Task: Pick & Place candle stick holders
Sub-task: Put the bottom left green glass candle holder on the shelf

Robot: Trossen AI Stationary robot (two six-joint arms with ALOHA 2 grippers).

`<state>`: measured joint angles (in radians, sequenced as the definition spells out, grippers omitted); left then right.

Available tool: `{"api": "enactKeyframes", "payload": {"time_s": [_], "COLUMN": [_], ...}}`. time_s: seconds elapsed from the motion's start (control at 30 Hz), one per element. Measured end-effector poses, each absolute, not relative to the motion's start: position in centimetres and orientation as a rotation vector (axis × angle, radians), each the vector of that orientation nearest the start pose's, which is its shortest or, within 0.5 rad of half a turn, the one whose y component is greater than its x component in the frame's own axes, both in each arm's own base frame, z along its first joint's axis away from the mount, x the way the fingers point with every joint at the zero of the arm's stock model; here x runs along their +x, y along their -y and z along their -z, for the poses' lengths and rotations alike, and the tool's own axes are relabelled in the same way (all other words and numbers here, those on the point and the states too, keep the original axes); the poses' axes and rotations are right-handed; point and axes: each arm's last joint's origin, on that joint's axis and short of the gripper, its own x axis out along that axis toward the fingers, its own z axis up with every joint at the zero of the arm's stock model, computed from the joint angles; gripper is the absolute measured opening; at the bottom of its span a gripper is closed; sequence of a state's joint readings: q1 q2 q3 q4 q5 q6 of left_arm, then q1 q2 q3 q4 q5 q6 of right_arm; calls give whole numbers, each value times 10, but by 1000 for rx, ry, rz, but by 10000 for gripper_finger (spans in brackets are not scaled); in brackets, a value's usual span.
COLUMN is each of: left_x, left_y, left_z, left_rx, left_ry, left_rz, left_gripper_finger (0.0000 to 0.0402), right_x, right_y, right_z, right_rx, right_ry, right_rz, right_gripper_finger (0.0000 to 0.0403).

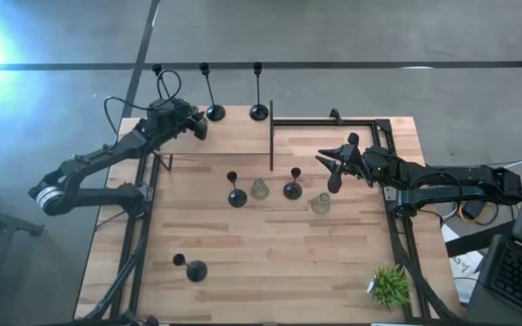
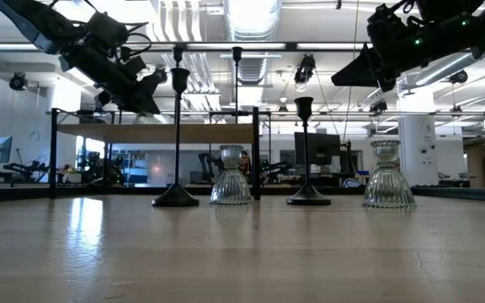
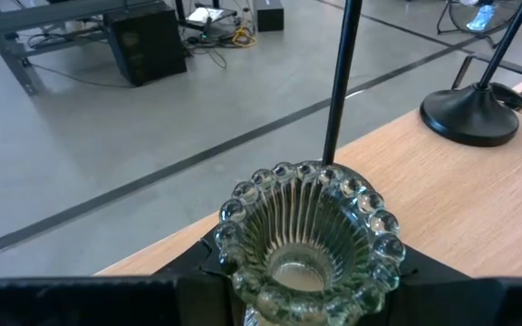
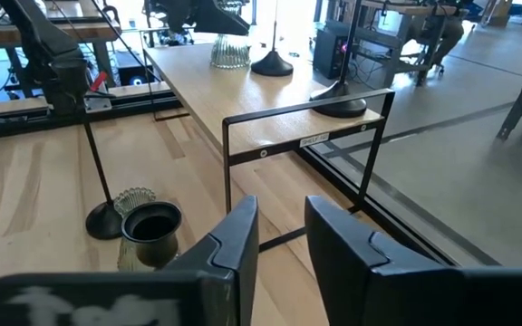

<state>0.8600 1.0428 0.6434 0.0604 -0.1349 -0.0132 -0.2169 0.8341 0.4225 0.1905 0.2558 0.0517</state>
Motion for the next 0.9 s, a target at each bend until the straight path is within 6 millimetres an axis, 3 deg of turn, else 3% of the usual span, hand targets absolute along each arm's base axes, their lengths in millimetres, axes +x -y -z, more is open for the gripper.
{"api": "enactKeyframes", "payload": {"time_s": [0.3, 0.53, 0.9], "left_x": [145, 144, 145], "left_y": [-175, -175, -175], "left_z": [-259, -257, -260], "left_rx": [-139, -116, -106], "left_ry": [-328, -362, -338], "left_rz": [-988, -988, -989], "left_gripper_finger": [130, 207, 226], "right_x": [179, 179, 179], "right_y": [47, 47, 47], "right_z": [-235, -235, -235], "right_rx": [47, 47, 47], "right_ry": [-211, -211, -211], "right_rz": [476, 476, 476], "right_gripper_finger": [87, 96, 82]}}
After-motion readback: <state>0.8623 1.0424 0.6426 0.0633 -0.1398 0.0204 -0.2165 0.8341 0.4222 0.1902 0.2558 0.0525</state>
